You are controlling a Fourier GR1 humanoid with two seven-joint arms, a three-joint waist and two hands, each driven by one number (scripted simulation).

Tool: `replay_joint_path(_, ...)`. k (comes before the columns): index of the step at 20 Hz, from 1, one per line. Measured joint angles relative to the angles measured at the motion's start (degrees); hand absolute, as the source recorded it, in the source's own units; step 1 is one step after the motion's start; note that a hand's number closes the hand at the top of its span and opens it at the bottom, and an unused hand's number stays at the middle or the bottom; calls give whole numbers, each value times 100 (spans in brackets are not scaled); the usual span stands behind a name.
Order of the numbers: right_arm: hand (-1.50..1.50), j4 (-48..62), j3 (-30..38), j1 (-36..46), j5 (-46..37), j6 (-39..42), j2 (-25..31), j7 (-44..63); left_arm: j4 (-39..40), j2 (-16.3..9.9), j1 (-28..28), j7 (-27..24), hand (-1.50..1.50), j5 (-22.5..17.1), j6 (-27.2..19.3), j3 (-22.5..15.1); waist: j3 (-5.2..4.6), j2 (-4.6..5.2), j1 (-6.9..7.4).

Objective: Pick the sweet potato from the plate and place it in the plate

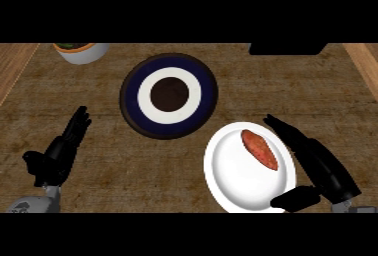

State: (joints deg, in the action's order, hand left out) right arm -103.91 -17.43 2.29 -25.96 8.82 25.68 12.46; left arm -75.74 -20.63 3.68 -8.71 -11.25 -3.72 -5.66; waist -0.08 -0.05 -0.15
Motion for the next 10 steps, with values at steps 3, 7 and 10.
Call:
replay_joint_path(3,-150,3,-4,127,-30,368,-35,461,-27,-13,36,88,0,32,45,85,3,1,13)
replay_joint_path(7,-150,89,71,240,-193,716,-59,782,-109,135,36,148,0,151,13,106,6,3,18)
replay_joint_path(10,-150,297,58,311,-422,892,-95,852,-111,190,-6,116,0,227,54,163,6,3,23)
